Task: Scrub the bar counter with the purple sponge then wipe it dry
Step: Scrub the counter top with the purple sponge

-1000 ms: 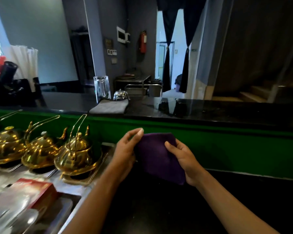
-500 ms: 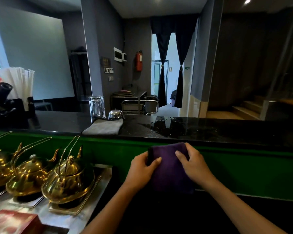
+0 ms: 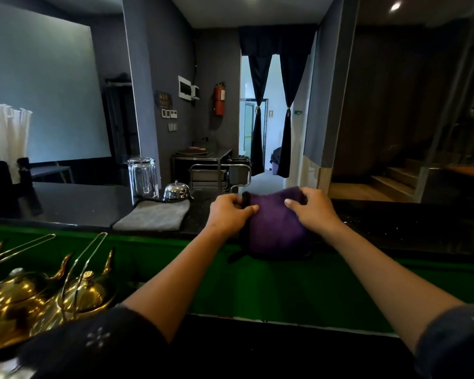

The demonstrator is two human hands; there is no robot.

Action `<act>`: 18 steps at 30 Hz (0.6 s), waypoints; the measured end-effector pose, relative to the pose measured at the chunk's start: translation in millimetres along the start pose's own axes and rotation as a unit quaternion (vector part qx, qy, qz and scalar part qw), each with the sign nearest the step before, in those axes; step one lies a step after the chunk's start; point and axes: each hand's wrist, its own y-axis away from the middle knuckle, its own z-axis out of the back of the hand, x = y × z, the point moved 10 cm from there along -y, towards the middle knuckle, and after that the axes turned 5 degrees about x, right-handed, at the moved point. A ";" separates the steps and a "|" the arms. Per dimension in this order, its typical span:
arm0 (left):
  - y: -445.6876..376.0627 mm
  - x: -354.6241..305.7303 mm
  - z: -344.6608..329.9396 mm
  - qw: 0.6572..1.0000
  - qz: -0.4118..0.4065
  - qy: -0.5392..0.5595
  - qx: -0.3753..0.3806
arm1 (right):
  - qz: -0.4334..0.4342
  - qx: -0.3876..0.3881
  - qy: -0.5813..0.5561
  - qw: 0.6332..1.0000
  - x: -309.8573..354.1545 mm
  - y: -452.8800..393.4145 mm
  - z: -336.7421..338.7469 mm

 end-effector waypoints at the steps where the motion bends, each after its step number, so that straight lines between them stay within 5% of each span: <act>1: -8.2 3.5 -4.1 1.000 0.015 0.016 0.014 | -0.007 0.002 0.002 1.000 -2.4 -7.9 -1.8; 6: -26.7 30.3 -11.1 0.998 0.046 0.004 0.046 | -0.090 0.026 0.032 0.995 -35.7 -28.1 -20.6; 10: -26.7 40.2 12.5 0.981 -0.025 -0.189 0.041 | 0.032 0.026 0.152 0.987 -14.3 -16.3 -40.5; 13: -30.8 59.7 27.2 0.946 -0.021 -0.317 0.066 | 0.104 0.108 0.246 0.957 -0.3 -5.4 -79.9; 18: -30.8 82.3 18.3 0.898 -0.044 -0.435 0.060 | 0.036 0.254 0.327 0.909 -15.1 -7.4 -134.4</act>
